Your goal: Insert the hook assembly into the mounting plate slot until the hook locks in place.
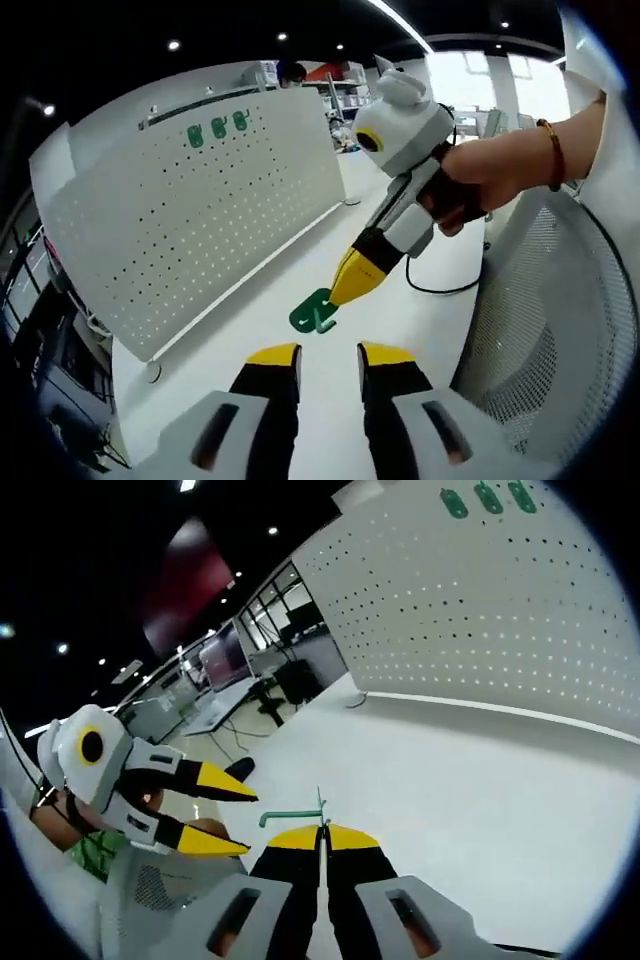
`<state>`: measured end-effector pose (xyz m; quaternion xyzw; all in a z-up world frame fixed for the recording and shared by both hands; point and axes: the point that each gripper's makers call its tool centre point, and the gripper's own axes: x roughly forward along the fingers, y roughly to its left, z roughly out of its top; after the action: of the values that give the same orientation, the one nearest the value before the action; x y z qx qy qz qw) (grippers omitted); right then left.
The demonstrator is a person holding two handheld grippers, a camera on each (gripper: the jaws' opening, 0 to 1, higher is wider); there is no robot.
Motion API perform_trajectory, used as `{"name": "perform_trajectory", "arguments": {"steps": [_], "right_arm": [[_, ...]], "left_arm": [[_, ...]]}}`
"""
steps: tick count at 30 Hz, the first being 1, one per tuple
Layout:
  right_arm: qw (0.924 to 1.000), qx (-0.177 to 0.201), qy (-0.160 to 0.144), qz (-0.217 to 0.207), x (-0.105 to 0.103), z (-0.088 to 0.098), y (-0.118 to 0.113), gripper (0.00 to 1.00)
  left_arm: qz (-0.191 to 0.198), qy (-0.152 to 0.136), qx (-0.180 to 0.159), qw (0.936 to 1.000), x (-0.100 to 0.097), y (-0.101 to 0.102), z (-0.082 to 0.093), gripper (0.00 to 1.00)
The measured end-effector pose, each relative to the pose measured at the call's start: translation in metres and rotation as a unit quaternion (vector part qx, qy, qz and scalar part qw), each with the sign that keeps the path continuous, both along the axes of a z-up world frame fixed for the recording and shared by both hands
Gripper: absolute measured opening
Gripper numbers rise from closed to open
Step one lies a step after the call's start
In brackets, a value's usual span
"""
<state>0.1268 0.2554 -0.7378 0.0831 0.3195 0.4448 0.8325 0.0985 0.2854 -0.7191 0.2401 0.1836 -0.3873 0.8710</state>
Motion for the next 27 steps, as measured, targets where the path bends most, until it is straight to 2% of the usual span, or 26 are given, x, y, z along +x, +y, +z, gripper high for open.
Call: {"name": "perform_trajectory", "arguments": {"steps": [3,6,12,15,16,17,23,27], "right_arm": [[0.9991,0.014,0.036,0.019,-0.013,-0.001,0.007,0.0],[0.9993,0.009,0.028,0.021,-0.014,-0.001,0.009,0.0],[0.9989,0.012,0.037,0.028,-0.017,0.0,0.011,0.0],[0.9988,0.011,0.039,0.028,-0.017,-0.001,0.012,0.0],[0.9987,0.011,0.04,0.029,-0.018,-0.001,0.013,0.0],[0.9988,0.011,0.039,0.028,-0.018,0.0,0.013,0.0],[0.9971,0.032,0.063,0.028,-0.02,0.004,0.016,0.0],[0.9964,0.035,0.071,0.03,-0.023,0.004,0.017,0.0]], "left_arm": [[-0.006,-0.012,0.008,0.9999,0.001,-0.002,0.002,0.2],[-0.016,-0.025,0.034,0.999,0.0,-0.003,-0.001,0.17],[-0.034,-0.025,0.039,0.9984,-0.004,-0.009,-0.004,0.08],[-0.049,-0.037,0.098,0.9933,-0.002,-0.004,-0.014,0.09],[-0.048,-0.042,0.105,0.9925,0.0,-0.004,-0.014,0.1],[-0.048,-0.043,0.1,0.9929,0.0,-0.005,-0.013,0.1],[-0.062,-0.062,0.118,0.9891,0.001,-0.008,-0.012,0.08],[-0.063,-0.062,0.129,0.9877,0.001,-0.006,-0.014,0.05]]}}
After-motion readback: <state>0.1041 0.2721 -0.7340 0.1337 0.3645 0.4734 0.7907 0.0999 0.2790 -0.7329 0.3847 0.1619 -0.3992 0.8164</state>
